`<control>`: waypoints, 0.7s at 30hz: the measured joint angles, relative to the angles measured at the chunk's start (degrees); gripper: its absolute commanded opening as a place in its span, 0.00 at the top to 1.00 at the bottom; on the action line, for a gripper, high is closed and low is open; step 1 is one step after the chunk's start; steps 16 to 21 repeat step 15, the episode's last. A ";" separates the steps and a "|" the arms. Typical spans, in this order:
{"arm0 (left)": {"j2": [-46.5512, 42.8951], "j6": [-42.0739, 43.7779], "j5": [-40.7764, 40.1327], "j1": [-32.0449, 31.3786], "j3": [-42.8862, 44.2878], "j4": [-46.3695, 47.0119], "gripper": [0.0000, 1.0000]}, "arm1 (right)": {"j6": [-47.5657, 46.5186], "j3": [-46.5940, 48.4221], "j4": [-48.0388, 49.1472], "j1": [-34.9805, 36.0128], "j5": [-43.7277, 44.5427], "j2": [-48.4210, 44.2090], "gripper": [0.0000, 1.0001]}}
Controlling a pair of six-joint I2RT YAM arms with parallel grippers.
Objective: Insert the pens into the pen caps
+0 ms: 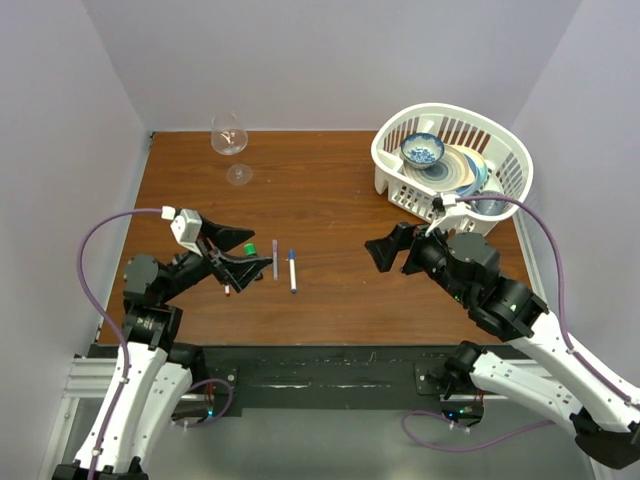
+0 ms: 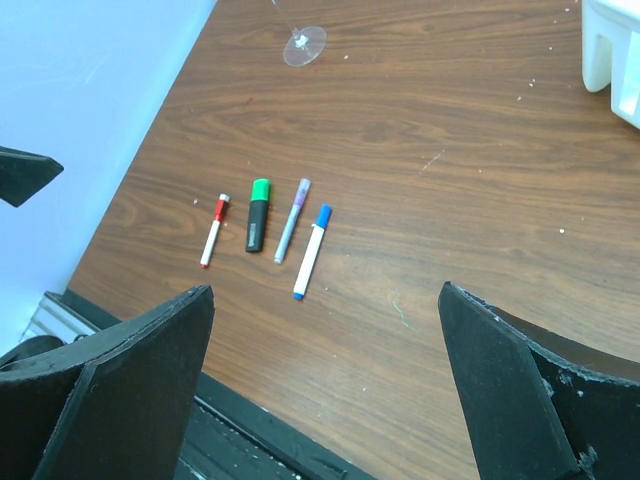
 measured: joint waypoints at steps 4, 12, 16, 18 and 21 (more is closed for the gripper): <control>0.07 0.00 -0.02 0.00 0.98 0.02 0.00 | -0.02 0.22 0.00 0.00 0.02 -0.46 0.01; 0.02 -0.02 -0.04 0.00 1.53 0.02 0.00 | -0.07 1.16 -0.22 0.00 0.07 -1.03 0.01; -0.11 0.00 -0.09 0.00 1.55 0.00 0.00 | -0.07 1.16 -0.26 0.00 0.28 -1.16 0.01; -0.11 0.00 -0.09 0.00 1.55 0.00 0.00 | -0.07 1.16 -0.26 0.00 0.28 -1.16 0.01; -0.11 0.00 -0.09 0.00 1.55 0.00 0.00 | -0.07 1.16 -0.26 0.00 0.28 -1.16 0.01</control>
